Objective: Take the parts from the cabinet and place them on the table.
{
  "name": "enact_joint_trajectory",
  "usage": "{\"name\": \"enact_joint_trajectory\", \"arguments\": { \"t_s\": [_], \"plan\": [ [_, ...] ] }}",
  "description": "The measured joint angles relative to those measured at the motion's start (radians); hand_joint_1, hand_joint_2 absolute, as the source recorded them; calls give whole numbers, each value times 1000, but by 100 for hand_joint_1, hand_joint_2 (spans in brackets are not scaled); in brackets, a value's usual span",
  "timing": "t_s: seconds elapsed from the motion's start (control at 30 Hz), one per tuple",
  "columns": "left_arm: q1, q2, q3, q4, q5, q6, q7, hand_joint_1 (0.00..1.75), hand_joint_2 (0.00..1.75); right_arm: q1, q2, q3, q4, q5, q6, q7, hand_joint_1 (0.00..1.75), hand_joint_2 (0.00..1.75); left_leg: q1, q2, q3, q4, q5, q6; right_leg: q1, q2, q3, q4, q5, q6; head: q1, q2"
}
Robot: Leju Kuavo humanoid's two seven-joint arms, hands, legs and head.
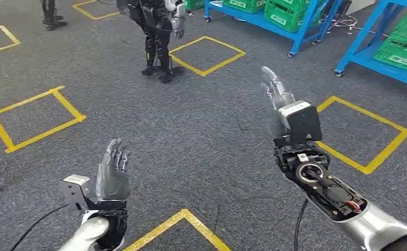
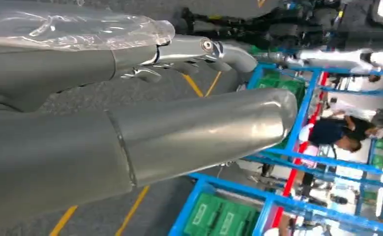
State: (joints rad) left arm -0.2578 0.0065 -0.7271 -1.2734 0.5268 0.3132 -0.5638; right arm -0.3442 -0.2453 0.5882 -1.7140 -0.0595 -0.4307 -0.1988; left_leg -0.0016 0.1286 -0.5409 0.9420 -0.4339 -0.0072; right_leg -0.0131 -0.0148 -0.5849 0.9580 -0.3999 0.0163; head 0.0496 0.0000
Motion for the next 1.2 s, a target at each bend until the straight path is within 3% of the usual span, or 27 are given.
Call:
{"name": "enact_joint_trajectory", "arguments": {
  "t_s": [0.03,0.07,0.13,0.17,0.2,0.23,0.3,0.33,0.37,0.47,0.5,0.53,0.57,0.6,0.67,0.7,0.73,0.8,0.83,0.87,0.9,1.0,1.03,1.07,1.1,1.17,1.2],
  "plan": [
    [-1,0,0,0,0,-1,0,0,0,0,0,0,-2,0,0,-2,0,0,7,-60,-7,23,-21,-8,-3,11,1,0,2,-4,-6,0],
    [-1,-1,0,0,0,-1,-3,0,0,-2,0,0,-2,1,0,-1,0,0,9,-96,-32,82,-57,-10,-4,18,0,-1,4,-9,-13,0],
    [3,1,0,0,0,-2,-3,0,0,-3,0,2,-2,1,-2,0,0,0,8,-120,-120,262,-136,-12,-2,41,-4,0,6,-15,-29,0],
    [6,2,0,0,0,-2,-3,0,0,-3,0,2,-2,1,-3,1,0,0,8,-122,-157,331,-156,-10,1,54,-6,0,8,-17,-33,0],
    [7,3,0,0,0,-4,-3,0,0,-3,0,2,-2,1,-5,2,0,0,7,-123,-176,355,-151,-5,3,69,-7,0,9,-18,-35,0],
    [8,3,0,0,0,-7,-3,0,0,-2,0,2,-2,2,-9,2,0,0,6,-124,-166,324,-121,2,5,84,-7,0,10,-19,-35,0],
    [6,2,0,0,0,-8,-4,0,0,-3,0,2,-3,2,-11,2,0,0,1,-145,-82,139,-23,21,7,114,-6,-1,13,-18,-37,0],
    [4,2,0,0,-1,-8,-4,0,0,-3,0,2,-3,3,-11,2,0,0,-3,-177,-35,45,14,32,6,126,-6,-2,15,-17,-37,0],
    [3,2,0,0,-1,-8,-4,0,0,-3,0,2,-5,3,-12,1,0,0,-3,-207,-18,6,7,36,7,135,-9,-1,16,-13,-35,0],
    [0,2,0,0,-3,-9,-6,0,0,2,0,1,-5,3,-14,3,0,0,-13,-174,-16,2,14,38,-2,167,-14,-8,23,1,-40,0],
    [0,-1,0,0,-3,-10,-6,0,0,1,-1,0,-6,3,-15,3,0,0,-7,-159,-10,-12,21,43,2,181,-18,-13,27,9,-40,0],
    [-1,-4,0,0,-3,-11,-6,0,0,5,-5,-3,-8,3,-17,4,0,0,1,-139,-3,-29,31,38,4,140,-20,2,17,7,-41,0],
    [-1,-8,0,0,-3,-13,-6,0,0,3,-5,-4,-11,4,-18,4,0,0,0,-135,0,-38,33,44,13,76,-39,38,-15,10,-32,0],
    [-1,-8,0,0,-3,-17,-7,0,0,1,-5,-5,-12,4,-18,5,0,0,1,-122,0,-39,35,46,11,45,-74,114,-61,15,-23,0],
    [5,-7,0,1,-3,-19,-6,0,0,9,-5,-6,-12,4,-21,7,0,0,1,-95,-1,-38,33,46,2,28,-150,287,-136,25,-14,0],
    [6,-7,0,2,-3,-20,-6,0,0,13,-6,-6,-12,4,-23,9,0,0,2,-82,-2,-37,32,45,-3,26,-165,322,-140,31,-12,0],
    [7,-7,0,2,-4,-21,-6,0,0,15,-7,-6,-12,5,-25,9,0,0,3,-70,-2,-36,30,41,-9,23,-154,304,-122,37,-8,0],
    [7,-8,0,2,-6,-21,-6,0,0,17,-7,-8,-14,5,-28,10,0,0,11,-44,-1,-26,22,31,-17,4,-62,136,-39,50,-3,0],
    [6,-8,0,2,-6,-21,-6,0,0,17,-7,-9,-16,5,-29,10,0,0,13,-34,-1,-14,14,22,-19,-34,-5,34,0,57,0,0],
    [5,-8,0,2,-7,-21,-6,0,0,15,-7,-11,-16,6,-29,10,0,0,6,-29,-4,-5,7,12,-7,-60,7,12,-18,54,12,0],
    [5,-8,0,2,-7,-21,-6,0,0,18,-7,-13,-18,6,-30,10,0,0,3,-19,-5,6,3,7,-13,-36,2,8,-10,33,10,0],
    [5,-7,0,2,-9,-21,-6,0,0,22,-8,-15,-19,6,-31,10,0,0,4,8,1,3,0,-4,-8,-3,-6,16,-12,11,-7,0],
    [3,-7,0,2,-9,-21,-6,0,0,24,-8,-15,-22,7,-31,10,0,0,10,-7,0,10,-10,-12,-14,10,-2,13,-9,4,-10,0],
    [3,-8,0,2,-10,-21,-6,0,0,24,-8,-15,-26,7,-31,9,0,0,13,-69,-15,49,-42,-16,-15,19,-4,13,-7,-1,-17,0],
    [3,-8,0,2,-9,-18,-6,0,0,23,-8,-16,-26,8,-31,10,0,0,15,-104,-50,127,-87,-17,-14,28,-5,13,-5,-5,-23,0],
    [8,-4,0,2,-9,-16,-4,0,0,26,-8,-16,-26,7,-31,10,0,0,15,-122,-134,300,-157,-19,-11,51,-10,13,-2,-10,-36,0],
    [11,-2,0,2,-9,-13,-3,0,0,29,-8,-16,-26,7,-31,10,0,0,15,-123,-164,352,-169,-16,-8,64,-12,13,-1,-12,-38,0]
  ]
}}
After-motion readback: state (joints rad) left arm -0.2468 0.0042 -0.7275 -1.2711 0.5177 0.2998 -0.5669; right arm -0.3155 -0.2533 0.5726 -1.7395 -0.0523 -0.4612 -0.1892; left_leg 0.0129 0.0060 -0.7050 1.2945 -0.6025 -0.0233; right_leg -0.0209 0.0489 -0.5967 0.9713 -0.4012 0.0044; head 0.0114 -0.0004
